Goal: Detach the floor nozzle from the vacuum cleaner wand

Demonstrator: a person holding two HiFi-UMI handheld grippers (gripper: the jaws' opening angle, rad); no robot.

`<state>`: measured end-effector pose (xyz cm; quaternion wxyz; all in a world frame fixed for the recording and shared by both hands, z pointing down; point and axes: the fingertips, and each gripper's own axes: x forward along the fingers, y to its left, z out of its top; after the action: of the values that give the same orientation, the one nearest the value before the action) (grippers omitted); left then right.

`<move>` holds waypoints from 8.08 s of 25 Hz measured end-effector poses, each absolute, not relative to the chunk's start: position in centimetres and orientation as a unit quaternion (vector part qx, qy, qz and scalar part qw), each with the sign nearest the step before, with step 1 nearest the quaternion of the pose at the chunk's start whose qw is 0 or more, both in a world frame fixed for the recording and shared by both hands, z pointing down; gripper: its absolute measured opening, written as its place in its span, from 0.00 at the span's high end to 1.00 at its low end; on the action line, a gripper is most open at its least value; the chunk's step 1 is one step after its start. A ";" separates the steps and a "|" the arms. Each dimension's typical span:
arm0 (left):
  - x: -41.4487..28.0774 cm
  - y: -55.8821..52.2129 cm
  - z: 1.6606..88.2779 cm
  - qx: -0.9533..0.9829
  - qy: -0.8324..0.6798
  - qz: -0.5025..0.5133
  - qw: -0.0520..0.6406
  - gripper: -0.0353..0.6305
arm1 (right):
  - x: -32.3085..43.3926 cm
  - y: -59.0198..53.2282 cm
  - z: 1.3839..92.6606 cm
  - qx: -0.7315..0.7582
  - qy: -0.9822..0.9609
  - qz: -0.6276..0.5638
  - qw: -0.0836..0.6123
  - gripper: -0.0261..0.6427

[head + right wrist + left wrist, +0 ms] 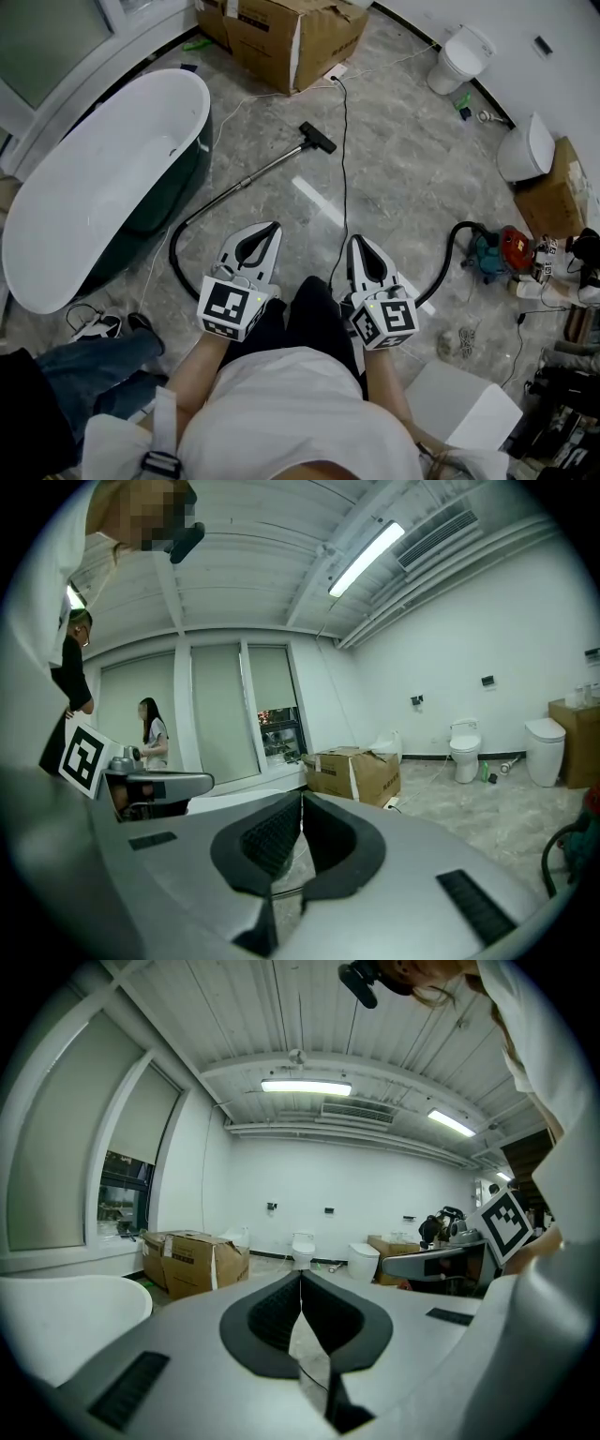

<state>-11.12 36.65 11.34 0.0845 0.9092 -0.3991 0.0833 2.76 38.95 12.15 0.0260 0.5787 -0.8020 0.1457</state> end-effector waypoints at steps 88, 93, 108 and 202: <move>-0.9 -4.6 16.3 0.874 -0.461 0.101 0.119 0.93 | 14.3 -4.5 16.1 0.496 -0.851 0.156 0.071 0.94; -1.6 -7.2 16.9 0.879 -0.452 0.101 0.116 0.93 | 13.7 -7.3 16.8 0.498 -0.849 0.157 0.081 0.94; -4.0 -12.6 20.3 0.890 -0.426 0.126 0.103 0.93 | 10.2 -14.7 17.9 0.428 -0.891 0.128 0.075 0.94; -1.1 -19.5 100.9 0.830 -0.220 0.496 0.129 0.62 | 7.6 -24.1 99.1 -0.041 -0.778 -0.295 0.553 0.66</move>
<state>-1.08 -19.52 100.85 0.1294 0.8299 -0.2204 0.4960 7.62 -24.08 99.11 0.5529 -0.0413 -0.7782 -0.2951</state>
